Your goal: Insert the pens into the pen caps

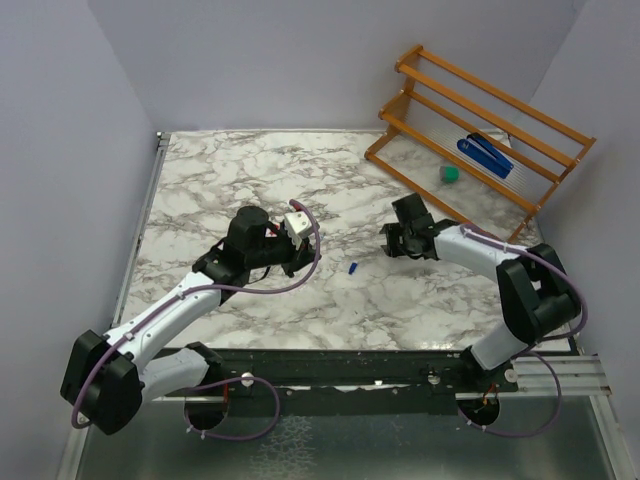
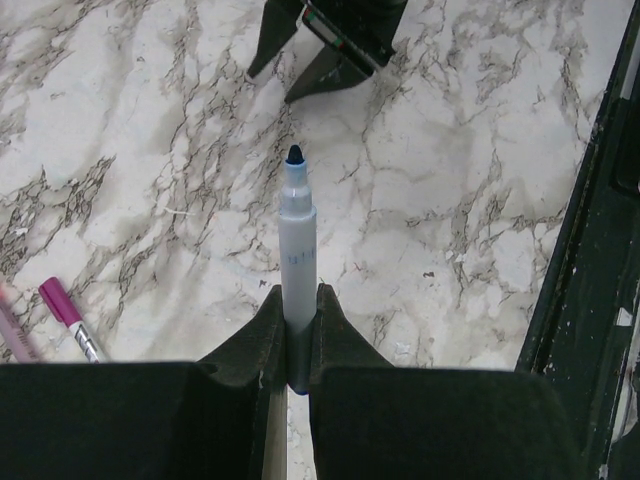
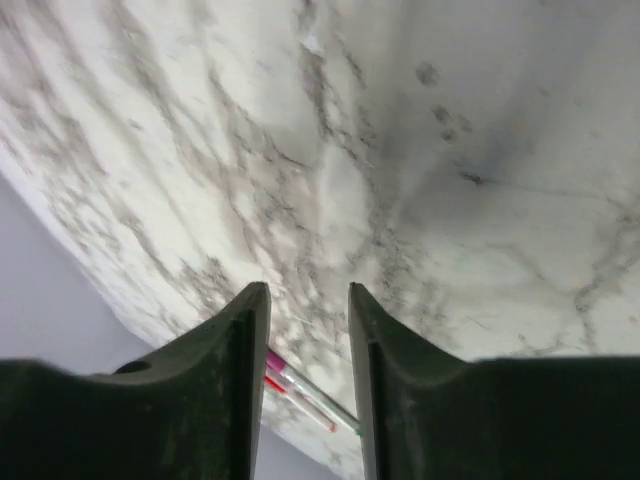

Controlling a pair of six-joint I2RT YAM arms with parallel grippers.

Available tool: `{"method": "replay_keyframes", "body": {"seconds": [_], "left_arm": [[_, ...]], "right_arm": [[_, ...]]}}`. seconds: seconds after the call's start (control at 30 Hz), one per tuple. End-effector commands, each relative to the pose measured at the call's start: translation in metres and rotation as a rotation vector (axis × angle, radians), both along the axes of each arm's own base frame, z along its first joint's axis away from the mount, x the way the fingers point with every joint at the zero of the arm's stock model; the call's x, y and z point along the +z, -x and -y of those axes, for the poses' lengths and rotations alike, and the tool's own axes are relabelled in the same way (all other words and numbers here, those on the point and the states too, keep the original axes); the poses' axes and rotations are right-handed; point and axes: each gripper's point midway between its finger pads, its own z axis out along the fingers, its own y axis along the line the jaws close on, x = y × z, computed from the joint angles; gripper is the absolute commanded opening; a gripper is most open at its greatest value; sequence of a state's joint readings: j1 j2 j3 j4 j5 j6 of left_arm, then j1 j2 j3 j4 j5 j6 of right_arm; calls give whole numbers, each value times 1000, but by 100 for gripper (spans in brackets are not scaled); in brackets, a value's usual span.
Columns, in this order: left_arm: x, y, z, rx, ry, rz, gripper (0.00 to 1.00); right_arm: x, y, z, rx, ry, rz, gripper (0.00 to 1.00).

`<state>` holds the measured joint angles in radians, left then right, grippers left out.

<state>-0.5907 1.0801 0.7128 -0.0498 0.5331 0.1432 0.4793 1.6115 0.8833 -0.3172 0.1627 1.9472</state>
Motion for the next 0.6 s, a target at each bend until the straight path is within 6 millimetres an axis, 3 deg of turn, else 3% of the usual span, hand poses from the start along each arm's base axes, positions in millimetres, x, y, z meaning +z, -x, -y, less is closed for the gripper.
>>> {"method": "replay_keyframes", "body": {"seconds": [0.0,0.07,0.13,0.33,0.47,0.57], "left_arm": [[6,-7,0,10,-2,13,0],[4,-8,0,12,-4,4,0],[4,-8,-1,11,-3,1,0],[2,-10,-1,8,-2,-18,0],[1,-15,-5,25,0,-31,0],[1,-18,-8,36,1,-35,0]], "right_arm": [[33,-26,24,162,209,159,56],[47,-36,9,319,222,227,65],[53,-40,-11,498,234,220,67],[43,-20,-55,958,246,57,67],[33,0,-60,1106,260,-46,64],[21,18,-54,1174,267,-119,55]]}}
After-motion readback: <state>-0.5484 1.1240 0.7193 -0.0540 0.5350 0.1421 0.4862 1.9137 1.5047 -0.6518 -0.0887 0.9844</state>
